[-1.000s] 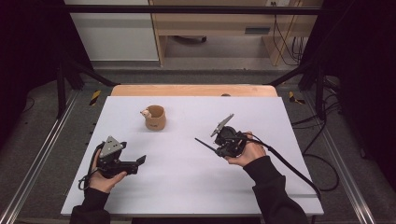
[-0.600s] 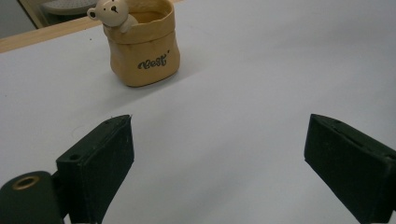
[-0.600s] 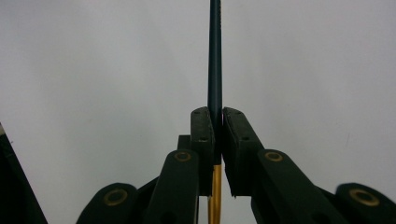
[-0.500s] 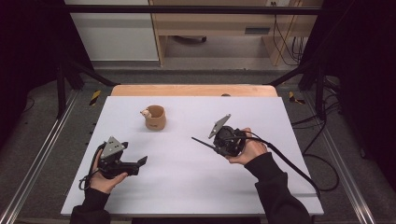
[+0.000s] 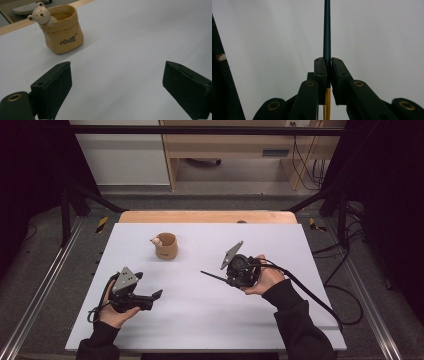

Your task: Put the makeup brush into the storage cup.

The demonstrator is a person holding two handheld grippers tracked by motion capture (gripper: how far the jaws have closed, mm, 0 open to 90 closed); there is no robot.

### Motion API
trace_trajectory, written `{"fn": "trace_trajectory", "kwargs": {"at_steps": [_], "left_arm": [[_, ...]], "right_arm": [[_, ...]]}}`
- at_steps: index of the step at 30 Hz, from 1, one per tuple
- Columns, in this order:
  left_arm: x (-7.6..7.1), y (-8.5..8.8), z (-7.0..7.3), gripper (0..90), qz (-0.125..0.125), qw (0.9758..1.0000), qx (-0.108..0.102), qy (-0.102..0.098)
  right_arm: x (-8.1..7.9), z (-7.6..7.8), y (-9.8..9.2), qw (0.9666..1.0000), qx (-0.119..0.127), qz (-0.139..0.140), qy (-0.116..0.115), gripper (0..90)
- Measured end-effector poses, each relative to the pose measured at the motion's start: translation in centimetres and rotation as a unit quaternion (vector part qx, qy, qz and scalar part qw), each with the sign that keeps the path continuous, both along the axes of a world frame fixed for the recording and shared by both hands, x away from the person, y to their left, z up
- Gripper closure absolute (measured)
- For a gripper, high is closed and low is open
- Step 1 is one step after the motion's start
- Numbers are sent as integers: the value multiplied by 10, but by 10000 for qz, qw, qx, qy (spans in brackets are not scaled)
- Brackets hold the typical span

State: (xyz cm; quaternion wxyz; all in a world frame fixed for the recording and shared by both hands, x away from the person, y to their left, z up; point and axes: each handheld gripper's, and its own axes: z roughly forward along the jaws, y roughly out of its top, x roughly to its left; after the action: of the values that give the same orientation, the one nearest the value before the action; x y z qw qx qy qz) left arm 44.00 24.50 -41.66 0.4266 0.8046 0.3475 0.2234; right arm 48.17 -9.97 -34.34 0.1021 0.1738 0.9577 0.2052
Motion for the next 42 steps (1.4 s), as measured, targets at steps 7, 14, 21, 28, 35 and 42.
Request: {"fn": "trace_trajectory", "kwargs": {"at_steps": [7,14,21,28,35,42], "left_arm": [[-3,-8,7,81,-185,9997,143,-111],[-2,-14,8,80,-307,9993,195,-106],[0,-19,12,82,-465,9985,251,-142],[2,-26,17,83,-613,9974,353,-167],[5,-36,23,83,-785,9951,553,-252],[6,-43,28,86,-886,9929,730,-303]], "right_arm": [[-1,3,5,10000,-8,63,8,832],[1,7,7,9998,86,175,-58,832],[1,9,10,9996,38,271,-62,832],[3,12,8,9994,59,326,-30,832],[4,14,9,9993,-16,385,28,832],[4,14,16,9988,-138,462,106,832]]}}
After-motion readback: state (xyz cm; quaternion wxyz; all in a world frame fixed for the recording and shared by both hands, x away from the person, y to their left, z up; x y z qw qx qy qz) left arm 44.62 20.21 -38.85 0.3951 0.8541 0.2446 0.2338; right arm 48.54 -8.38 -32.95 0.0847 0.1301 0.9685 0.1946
